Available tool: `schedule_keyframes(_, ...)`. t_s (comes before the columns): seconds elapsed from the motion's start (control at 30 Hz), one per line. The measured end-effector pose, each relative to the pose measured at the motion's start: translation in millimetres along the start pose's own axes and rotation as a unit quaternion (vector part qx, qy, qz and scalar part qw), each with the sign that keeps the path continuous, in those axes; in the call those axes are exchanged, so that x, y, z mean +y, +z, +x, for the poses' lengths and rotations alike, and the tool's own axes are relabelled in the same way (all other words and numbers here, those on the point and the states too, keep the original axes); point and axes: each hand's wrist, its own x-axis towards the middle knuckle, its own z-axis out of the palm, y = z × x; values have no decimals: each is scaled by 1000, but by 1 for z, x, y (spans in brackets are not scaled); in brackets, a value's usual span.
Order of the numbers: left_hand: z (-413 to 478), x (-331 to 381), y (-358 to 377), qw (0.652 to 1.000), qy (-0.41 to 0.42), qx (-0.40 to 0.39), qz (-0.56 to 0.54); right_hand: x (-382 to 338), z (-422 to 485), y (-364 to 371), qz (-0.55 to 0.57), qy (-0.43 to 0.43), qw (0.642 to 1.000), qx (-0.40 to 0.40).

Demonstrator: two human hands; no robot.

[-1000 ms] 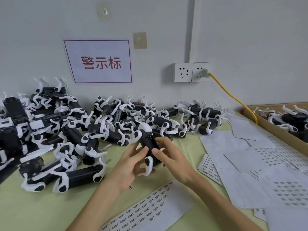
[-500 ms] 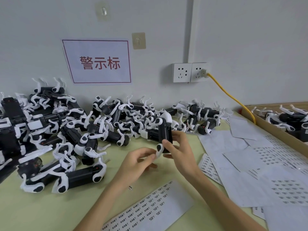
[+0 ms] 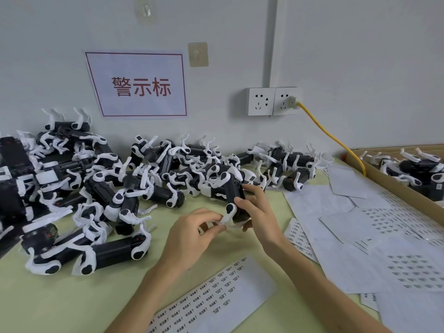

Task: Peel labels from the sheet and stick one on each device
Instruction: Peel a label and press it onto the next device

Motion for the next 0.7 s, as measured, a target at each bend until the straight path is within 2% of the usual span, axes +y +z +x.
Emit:
schedule_keyframes(0.1,-2,1,-3,999,-23,-43,-15,2,-2,1,19,7,1000,-4)
schedule_keyframes(0.2,-4,9,-5,987,-50,-109,-107,2,-2,2,32,5,999,-16)
schedule_keyframes(0.27,-4,13,-5,982,-61,-101,-148,-1,-4,2,32,5,999,-26)
schedule_keyframes(0.33,-1,14,-8,973,-110,-68,-194,-5,-5,3,20,2,999,-45)
schedule_keyframes(0.43,0,16,-14,922,-215,-45,-319,-7,-8,3,9,-7,997,-79)
schedule_keyframes(0.53,1,20,-16,878,-260,-48,-398,-7,-11,4,-11,-19,992,-126)
schedule_keyframes(0.6,1,21,-16,871,-256,-60,-415,-7,-14,6,-19,-26,988,-154)
schedule_keyframes(0.7,1,23,-16,877,-246,-69,-406,-9,-15,6,-39,-28,989,-141)
